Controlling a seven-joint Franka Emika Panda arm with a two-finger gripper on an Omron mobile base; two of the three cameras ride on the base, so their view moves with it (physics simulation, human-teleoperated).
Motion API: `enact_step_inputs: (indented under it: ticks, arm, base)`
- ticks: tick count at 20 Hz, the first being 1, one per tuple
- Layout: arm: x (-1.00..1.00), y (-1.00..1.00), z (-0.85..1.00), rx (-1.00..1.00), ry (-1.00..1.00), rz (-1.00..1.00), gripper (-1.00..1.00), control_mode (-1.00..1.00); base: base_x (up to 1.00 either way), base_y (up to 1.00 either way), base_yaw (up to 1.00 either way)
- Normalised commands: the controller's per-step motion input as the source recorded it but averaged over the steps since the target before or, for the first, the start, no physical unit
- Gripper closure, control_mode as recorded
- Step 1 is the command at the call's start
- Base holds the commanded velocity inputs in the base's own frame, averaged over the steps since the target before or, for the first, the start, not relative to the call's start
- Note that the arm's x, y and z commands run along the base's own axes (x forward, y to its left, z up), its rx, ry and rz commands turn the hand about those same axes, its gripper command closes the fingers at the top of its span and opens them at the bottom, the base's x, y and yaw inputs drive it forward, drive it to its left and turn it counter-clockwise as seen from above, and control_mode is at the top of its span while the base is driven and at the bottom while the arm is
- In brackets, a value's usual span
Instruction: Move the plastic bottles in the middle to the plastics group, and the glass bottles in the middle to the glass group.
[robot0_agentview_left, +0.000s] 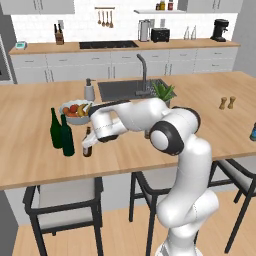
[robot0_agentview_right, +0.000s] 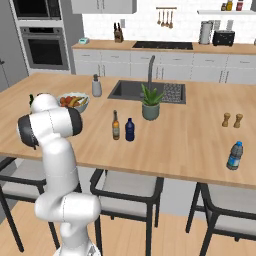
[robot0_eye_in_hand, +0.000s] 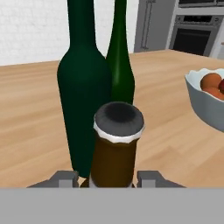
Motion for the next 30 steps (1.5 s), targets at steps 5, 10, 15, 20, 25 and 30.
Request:
enact_step_inputs:
  ticks: [5, 10, 15, 20, 25, 30]
  arm:
    - [0.0, 0.07, -0.29, 0.0, 0.0, 0.0, -1.0, -1.0]
    - [0.0, 0.06, -0.3, 0.0, 0.0, 0.0, -1.0, -1.0]
    - [0.0, 0.0, -0.04, 0.0, -0.04, 0.01, -1.0, -1.0]
    - [-0.01, -0.02, 0.0, 0.0, -0.03, 0.0, -1.0, -1.0]
    - [-0.21, -0.19, 0.18, 0.0, 0.0, -0.01, -1.0, -1.0]
    - [-0.25, -0.31, 0.43, 0.0, 0.0, -0.12, -1.0, -1.0]
  base:
    - [0.0, 0.0, 0.0]
    - [0.0, 0.0, 0.0]
    - [0.0, 0.0, 0.0]
    - [0.0, 0.0, 0.0]
    - [0.0, 0.0, 0.0]
    - [0.0, 0.0, 0.0]
